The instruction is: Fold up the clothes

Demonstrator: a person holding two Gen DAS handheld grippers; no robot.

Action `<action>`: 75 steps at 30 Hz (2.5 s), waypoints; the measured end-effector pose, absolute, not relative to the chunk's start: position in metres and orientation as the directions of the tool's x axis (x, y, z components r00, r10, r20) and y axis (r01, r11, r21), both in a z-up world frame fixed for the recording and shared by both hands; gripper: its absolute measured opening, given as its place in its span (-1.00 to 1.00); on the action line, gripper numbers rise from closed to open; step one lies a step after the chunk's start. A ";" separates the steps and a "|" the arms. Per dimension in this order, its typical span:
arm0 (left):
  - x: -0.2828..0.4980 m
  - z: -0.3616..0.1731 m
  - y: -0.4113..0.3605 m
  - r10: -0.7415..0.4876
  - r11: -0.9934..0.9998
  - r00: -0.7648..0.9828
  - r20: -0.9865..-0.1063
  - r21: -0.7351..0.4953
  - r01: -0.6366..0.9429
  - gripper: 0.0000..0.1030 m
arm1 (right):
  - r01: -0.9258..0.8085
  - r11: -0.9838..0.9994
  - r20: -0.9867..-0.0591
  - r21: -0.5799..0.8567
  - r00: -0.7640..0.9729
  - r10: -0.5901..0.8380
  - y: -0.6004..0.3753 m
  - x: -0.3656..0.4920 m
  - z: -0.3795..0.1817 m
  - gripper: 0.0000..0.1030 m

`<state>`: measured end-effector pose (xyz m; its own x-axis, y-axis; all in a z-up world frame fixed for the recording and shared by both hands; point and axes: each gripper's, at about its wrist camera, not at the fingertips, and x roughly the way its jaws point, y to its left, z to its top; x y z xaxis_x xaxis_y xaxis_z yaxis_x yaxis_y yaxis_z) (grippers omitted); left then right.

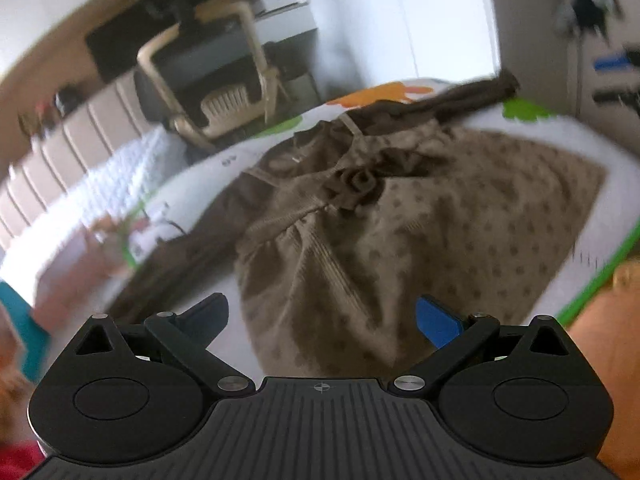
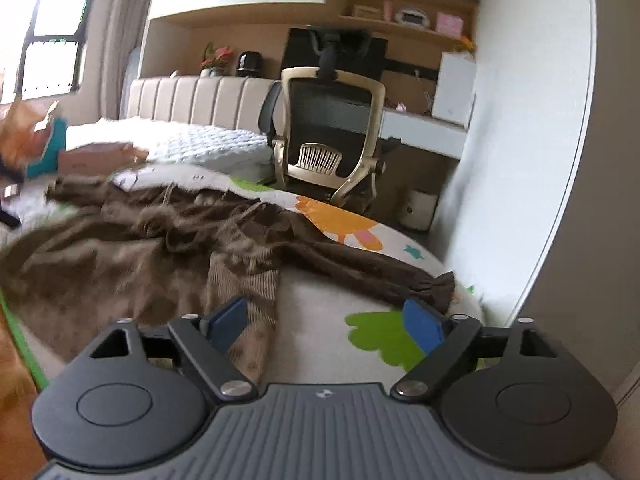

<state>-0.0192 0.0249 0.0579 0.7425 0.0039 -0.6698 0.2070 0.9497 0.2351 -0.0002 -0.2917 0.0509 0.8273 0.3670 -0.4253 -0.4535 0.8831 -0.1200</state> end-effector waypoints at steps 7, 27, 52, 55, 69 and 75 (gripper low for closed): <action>0.053 0.042 0.113 -0.054 0.970 0.739 -0.672 -0.212 -0.122 0.98 | -0.498 0.866 -0.510 0.046 0.734 0.449 -0.224 0.087 0.041 0.72; 0.105 -0.033 0.270 0.346 0.543 0.664 -0.663 -0.435 -0.718 -0.69 | -0.458 0.848 -0.675 0.268 0.539 0.504 -0.096 0.198 -0.032 1.00; 0.174 0.011 0.044 -0.134 0.977 0.795 -0.592 -0.213 0.007 0.44 | -0.475 0.804 -0.643 0.358 0.499 0.581 -0.117 0.198 -0.023 1.00; 0.172 0.013 0.036 -0.017 0.999 0.807 -0.590 0.029 0.043 0.57 | -0.531 0.789 -0.590 0.310 0.543 0.598 -0.108 0.200 -0.001 0.87; 0.189 -0.019 0.047 0.093 0.976 0.759 -0.645 0.211 0.059 0.59 | -0.608 0.722 -0.629 0.330 0.429 0.648 0.008 0.268 -0.018 -0.77; 0.179 -0.020 0.054 0.130 0.968 0.759 -0.638 0.249 0.043 0.72 | -0.634 0.708 -0.564 0.312 0.476 0.675 -0.005 0.259 0.015 -0.85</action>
